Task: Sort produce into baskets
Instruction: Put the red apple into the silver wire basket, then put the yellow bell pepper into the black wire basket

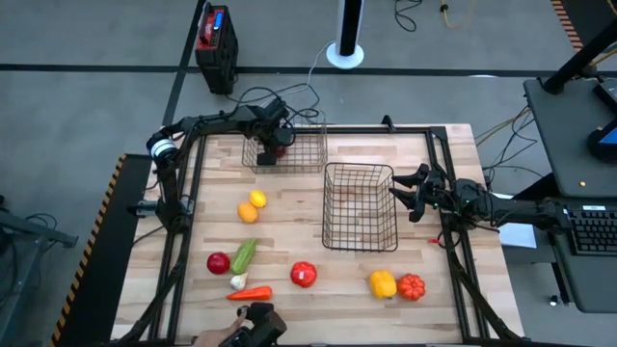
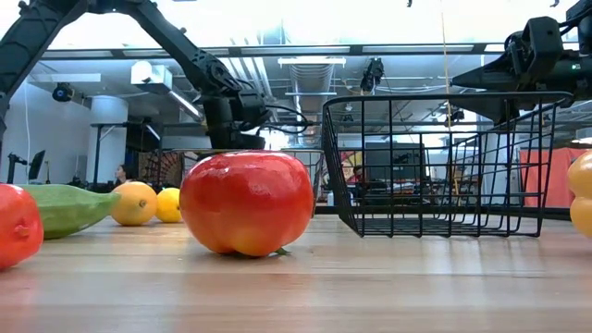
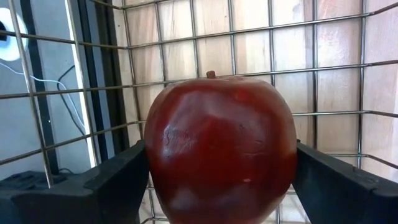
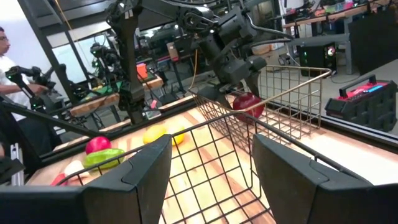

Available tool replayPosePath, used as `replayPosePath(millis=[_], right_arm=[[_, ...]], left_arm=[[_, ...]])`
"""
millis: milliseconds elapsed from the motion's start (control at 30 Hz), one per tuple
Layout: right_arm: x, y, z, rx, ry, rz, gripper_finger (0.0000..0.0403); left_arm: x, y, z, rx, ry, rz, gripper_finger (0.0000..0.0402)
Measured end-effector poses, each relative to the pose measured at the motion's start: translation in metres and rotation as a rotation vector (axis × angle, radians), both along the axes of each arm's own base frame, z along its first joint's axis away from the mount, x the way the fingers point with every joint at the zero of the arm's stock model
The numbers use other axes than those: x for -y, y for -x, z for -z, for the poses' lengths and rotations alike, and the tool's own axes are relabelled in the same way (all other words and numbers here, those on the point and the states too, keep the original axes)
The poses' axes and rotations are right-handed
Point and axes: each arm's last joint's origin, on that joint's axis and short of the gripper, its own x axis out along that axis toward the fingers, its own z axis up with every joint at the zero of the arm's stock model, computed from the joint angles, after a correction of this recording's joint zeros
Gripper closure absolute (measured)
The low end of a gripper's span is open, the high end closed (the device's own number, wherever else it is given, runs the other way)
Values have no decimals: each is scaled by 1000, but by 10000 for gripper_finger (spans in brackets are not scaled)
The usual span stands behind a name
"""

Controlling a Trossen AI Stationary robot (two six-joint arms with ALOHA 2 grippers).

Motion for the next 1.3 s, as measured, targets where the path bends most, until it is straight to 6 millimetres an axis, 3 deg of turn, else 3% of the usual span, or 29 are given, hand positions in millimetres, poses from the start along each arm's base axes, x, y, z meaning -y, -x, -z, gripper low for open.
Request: replayPosePath(millis=[833, 1133, 1300], right_arm=[[0, 0, 0, 0, 0, 0, 188], [0, 0, 0, 0, 0, 0, 188], [0, 0, 0, 6, -10, 0, 188]], left_arm=[[-1, 0, -2, -9, -32, 0, 26], [4, 6, -24, 25, -56, -13, 22], [15, 14, -54, 99, -60, -86, 22]])
